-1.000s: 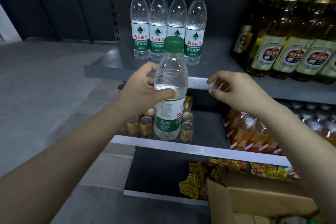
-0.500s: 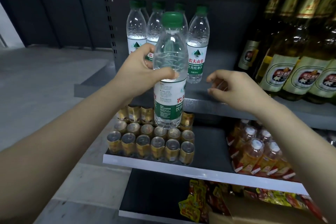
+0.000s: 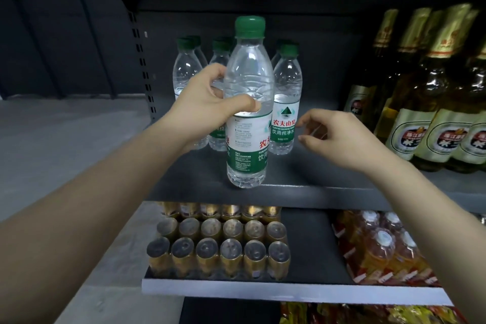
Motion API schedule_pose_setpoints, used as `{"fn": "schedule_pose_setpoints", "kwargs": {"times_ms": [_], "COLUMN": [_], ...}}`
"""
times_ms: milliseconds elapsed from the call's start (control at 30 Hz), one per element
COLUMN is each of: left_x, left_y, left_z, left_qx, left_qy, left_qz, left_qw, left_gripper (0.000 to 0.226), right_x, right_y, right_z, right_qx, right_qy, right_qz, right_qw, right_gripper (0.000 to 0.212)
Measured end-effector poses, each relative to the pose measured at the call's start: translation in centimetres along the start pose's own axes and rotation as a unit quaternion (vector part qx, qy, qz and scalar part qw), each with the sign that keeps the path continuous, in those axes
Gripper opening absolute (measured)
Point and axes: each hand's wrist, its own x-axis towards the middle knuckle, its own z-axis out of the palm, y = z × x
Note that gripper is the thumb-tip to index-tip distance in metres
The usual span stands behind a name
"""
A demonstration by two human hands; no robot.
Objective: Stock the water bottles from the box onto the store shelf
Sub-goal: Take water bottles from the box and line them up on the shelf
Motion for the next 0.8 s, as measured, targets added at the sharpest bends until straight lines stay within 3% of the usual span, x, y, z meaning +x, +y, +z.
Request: {"fn": "schedule_pose_setpoints", "kwargs": {"times_ms": [800], "left_x": [6.1], "left_y": [-5.9], "left_z": [-0.2], "left_qx": [-0.039], "left_qy": [-0.044], "left_qz": [-0.054], "left_qw": [0.997], "left_gripper": [0.036], "right_x": [3.4], "right_y": [0.4], "right_z": [2.3], "right_qx": [-0.008], "right_qy": [-0.013], "right_qz": [0.031], "right_qw": [0.999], "right_gripper": [0.02]}}
